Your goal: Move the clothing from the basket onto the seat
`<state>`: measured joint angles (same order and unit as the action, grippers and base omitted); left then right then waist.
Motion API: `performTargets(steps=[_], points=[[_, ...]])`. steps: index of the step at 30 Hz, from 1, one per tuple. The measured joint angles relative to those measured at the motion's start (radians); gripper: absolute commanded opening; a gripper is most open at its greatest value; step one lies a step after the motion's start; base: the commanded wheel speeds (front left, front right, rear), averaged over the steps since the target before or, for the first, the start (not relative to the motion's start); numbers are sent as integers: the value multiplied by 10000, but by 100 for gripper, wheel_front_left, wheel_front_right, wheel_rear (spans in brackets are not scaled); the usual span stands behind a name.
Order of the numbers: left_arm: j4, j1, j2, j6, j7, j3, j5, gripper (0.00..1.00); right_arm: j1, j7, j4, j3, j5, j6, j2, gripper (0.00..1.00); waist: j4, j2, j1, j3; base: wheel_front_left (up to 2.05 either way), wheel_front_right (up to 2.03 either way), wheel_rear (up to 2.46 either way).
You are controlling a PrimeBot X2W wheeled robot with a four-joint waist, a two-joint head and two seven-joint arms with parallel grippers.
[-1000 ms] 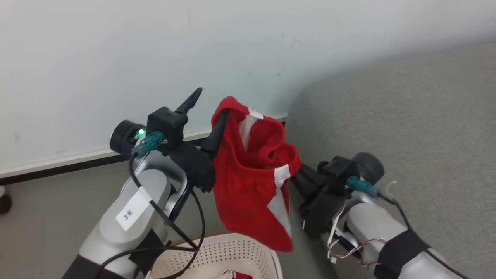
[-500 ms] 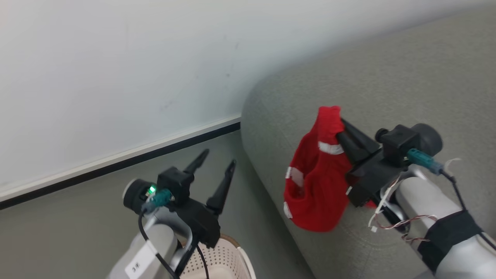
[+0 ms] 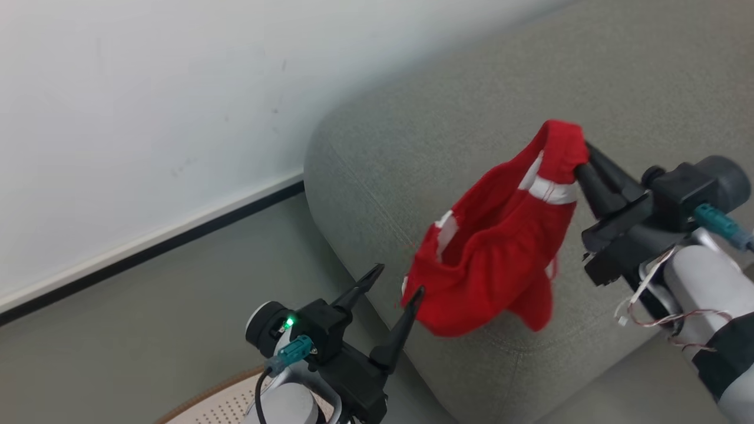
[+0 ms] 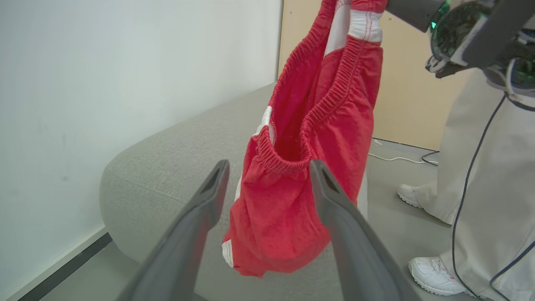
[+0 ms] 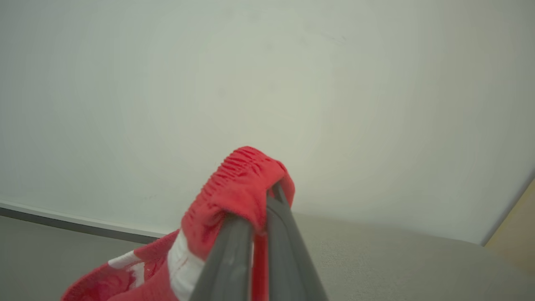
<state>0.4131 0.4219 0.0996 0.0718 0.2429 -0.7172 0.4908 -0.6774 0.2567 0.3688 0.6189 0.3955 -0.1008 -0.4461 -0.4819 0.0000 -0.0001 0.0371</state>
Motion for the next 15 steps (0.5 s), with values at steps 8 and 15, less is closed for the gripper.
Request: performTargets(steps=[8,15], points=[[-817,45,190,-10,10,-167,-295,100,-1236,-6,109,-625,198,10,-115,0,-89,0,1,854,0,0,0],[-1436,360,736,-79,-128,-84,-640,100,-3459,-408,982,-1252,370,8,-236,0,152,1,3,1733,0,0,0]])
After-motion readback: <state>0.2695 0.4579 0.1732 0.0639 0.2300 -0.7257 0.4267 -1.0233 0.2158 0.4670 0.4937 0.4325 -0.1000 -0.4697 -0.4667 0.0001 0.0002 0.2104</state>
